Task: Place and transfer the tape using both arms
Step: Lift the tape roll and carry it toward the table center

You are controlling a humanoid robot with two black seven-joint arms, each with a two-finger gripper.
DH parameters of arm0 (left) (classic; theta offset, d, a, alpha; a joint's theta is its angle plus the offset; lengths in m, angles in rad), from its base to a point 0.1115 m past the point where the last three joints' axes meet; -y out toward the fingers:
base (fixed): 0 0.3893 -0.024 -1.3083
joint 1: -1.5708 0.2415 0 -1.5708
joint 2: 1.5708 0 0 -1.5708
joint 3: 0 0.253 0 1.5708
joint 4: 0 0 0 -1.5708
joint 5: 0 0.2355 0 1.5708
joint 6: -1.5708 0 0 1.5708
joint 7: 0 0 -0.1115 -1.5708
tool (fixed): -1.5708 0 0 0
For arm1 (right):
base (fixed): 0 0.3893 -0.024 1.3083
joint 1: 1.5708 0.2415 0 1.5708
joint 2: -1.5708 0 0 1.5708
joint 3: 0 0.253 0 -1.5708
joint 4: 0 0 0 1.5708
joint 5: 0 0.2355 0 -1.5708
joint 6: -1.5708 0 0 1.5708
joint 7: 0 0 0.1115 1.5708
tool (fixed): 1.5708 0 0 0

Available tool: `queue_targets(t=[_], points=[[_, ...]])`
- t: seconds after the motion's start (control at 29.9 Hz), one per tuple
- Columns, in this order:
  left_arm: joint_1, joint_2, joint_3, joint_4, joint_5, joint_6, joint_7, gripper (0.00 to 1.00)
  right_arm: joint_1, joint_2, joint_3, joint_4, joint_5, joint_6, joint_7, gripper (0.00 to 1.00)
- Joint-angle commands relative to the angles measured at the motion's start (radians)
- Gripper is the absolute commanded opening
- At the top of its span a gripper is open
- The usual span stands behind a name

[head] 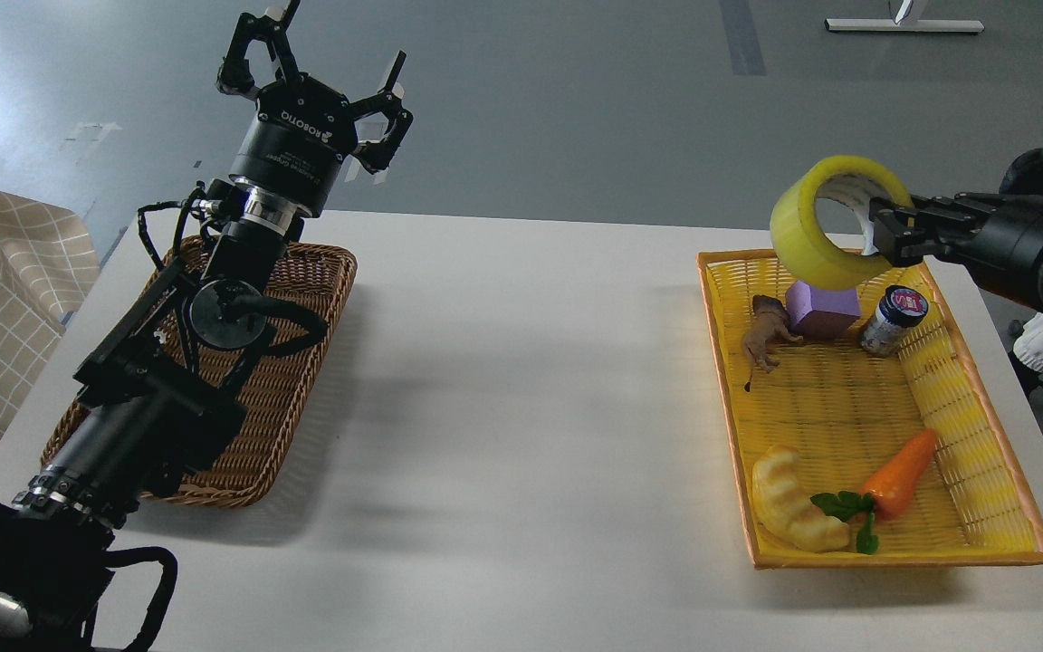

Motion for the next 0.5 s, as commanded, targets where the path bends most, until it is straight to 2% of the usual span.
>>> queue_targets(t=[0.0, 0.2, 0.47], points=[[0.0, 0.0, -0.001, 0.0, 0.0, 0.0, 0.0, 0.98, 0.049, 0.1, -0.042, -0.011, -0.012, 0.0, -0.005, 0.0], [0.0, 0.0, 0.001, 0.0, 0.0, 0.0, 0.0, 0.98, 0.125, 0.218, -0.177, -0.057, -0.019, 0.0, -0.008, 0.0], [0.002, 0.0, 0.004, 0.0, 0.0, 0.0, 0.0, 0.98, 0.178, 0.405, -0.301, -0.222, -0.028, 0.0, -0.008, 0.0]])
